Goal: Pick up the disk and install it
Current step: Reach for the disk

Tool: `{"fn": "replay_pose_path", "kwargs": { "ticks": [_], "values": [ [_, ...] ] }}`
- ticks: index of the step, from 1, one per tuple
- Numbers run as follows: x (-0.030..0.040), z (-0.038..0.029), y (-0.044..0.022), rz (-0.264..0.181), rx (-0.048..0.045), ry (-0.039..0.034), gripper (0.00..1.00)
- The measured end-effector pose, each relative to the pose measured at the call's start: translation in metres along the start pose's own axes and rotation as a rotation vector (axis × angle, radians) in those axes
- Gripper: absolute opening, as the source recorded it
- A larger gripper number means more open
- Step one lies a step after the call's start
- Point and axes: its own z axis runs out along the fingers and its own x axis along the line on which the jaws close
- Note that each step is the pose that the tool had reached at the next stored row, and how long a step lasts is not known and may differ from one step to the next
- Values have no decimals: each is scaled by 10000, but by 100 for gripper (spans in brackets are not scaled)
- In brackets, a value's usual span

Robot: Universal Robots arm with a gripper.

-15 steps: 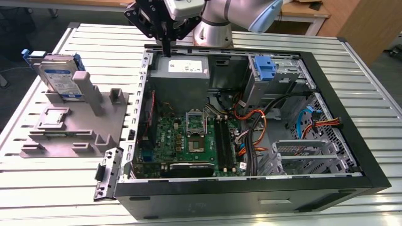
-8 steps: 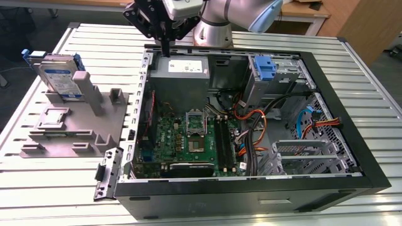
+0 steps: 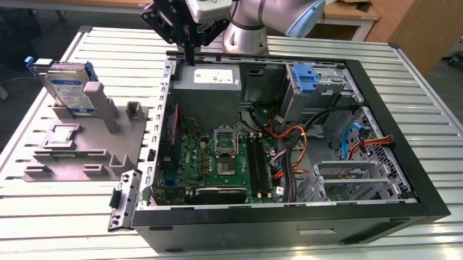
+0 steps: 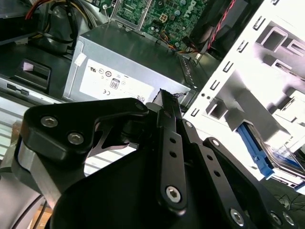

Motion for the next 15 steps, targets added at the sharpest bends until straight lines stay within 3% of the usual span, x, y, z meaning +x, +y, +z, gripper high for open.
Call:
{"fn": "replay_pose_path", "kwargs": {
  "ticks": [15],
  "values": [
    [32, 2, -2, 0, 0, 8, 10]
  ]
}}
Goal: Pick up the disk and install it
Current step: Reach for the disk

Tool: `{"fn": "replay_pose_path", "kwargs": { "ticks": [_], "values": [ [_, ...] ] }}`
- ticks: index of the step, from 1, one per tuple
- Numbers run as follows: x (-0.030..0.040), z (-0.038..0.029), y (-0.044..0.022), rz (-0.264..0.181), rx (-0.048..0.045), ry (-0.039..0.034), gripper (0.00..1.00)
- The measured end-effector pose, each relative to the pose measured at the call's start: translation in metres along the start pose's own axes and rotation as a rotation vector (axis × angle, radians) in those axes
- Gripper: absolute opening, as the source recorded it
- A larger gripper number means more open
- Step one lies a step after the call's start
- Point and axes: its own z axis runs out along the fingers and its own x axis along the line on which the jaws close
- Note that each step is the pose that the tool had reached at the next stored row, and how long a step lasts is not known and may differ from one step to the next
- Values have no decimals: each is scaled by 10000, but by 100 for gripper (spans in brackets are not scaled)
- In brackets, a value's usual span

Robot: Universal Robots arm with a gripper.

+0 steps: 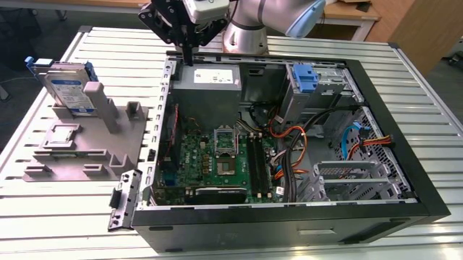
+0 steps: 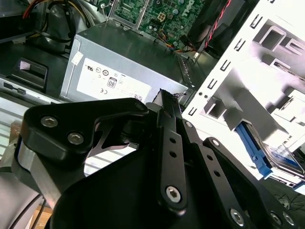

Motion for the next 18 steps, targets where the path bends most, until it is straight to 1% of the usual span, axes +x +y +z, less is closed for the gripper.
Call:
{"fn": "replay_pose_path", "kwargs": {
  "ticks": [18],
  "values": [
    [47, 2, -4, 0, 1, 6, 10]
  ]
}}
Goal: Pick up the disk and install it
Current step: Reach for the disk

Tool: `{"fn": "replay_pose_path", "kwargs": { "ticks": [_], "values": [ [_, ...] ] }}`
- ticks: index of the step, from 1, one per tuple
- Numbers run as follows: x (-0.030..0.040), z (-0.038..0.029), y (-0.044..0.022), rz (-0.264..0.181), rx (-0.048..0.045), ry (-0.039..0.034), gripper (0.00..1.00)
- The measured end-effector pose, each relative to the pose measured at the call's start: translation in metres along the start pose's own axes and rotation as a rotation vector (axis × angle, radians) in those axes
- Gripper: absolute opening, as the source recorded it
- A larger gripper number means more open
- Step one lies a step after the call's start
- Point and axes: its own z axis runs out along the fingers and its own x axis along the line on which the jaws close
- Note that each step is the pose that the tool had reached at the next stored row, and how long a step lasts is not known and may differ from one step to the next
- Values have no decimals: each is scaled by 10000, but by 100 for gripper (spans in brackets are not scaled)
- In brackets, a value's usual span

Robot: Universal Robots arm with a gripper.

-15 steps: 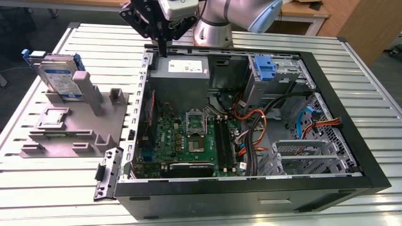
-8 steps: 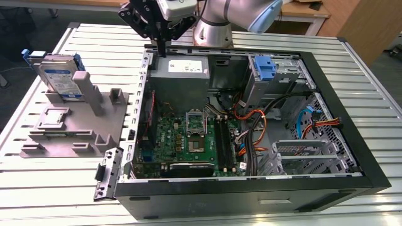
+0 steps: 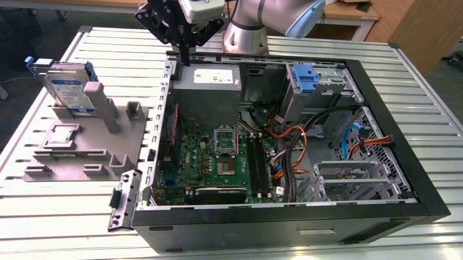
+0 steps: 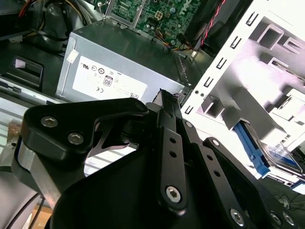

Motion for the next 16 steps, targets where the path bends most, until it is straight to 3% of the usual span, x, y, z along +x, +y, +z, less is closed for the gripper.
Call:
{"fn": "replay_pose_path", "kwargs": {
  "ticks": [16],
  "values": [
    [44, 2, -3, 0, 1, 3, 10]
  ]
}}
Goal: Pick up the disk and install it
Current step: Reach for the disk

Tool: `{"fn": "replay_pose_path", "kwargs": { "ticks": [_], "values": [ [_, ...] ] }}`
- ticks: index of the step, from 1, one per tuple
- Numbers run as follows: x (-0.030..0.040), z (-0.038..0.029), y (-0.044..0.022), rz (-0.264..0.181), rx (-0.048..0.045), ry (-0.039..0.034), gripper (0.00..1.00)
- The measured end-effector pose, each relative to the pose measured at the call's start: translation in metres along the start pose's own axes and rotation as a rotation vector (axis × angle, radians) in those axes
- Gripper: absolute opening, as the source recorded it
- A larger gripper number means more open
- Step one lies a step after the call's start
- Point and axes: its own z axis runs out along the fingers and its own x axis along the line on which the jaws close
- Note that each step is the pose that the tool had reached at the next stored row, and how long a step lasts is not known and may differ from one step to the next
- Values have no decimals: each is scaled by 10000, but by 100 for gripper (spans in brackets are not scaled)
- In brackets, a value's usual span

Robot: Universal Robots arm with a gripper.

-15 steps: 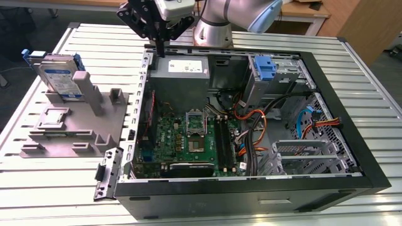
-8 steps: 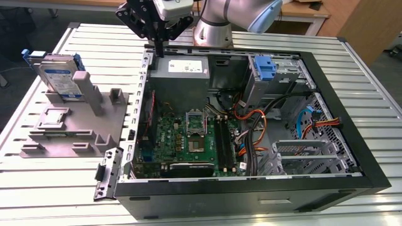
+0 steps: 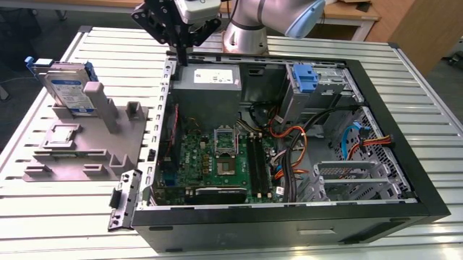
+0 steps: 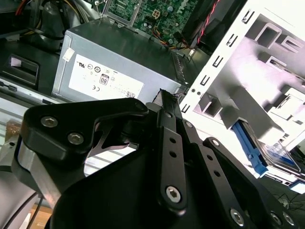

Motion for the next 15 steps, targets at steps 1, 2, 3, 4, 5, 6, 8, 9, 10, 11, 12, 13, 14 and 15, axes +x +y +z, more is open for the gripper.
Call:
{"fn": "replay_pose_path", "kwargs": {
  "ticks": [1, 2, 3, 4, 5, 6, 8, 9, 10, 11, 12, 13, 14, 15],
  "values": [
    [3, 0, 0, 0, 0, 0, 10],
    [5, 0, 0, 0, 0, 0, 10],
    [8, 0, -1, 0, 0, 0, 10],
    [11, 1, -1, 0, 0, 0, 10],
    [14, 1, -1, 0, 0, 0, 10],
    [17, 1, -1, 0, 0, 0, 10],
    [23, 1, -2, 0, 0, 1, 10],
    [25, 1, -2, -1, 0, 1, 10],
    [27, 1, -2, 0, 0, 1, 10],
    [29, 2, -2, 0, 0, 1, 10],
    [32, 2, -3, 0, 0, 1, 10],
    [34, 2, -3, 0, 0, 1, 10],
    [37, 2, -3, 0, 0, 1, 10],
    [40, 2, -3, 0, 0, 1, 10]
  ]
}}
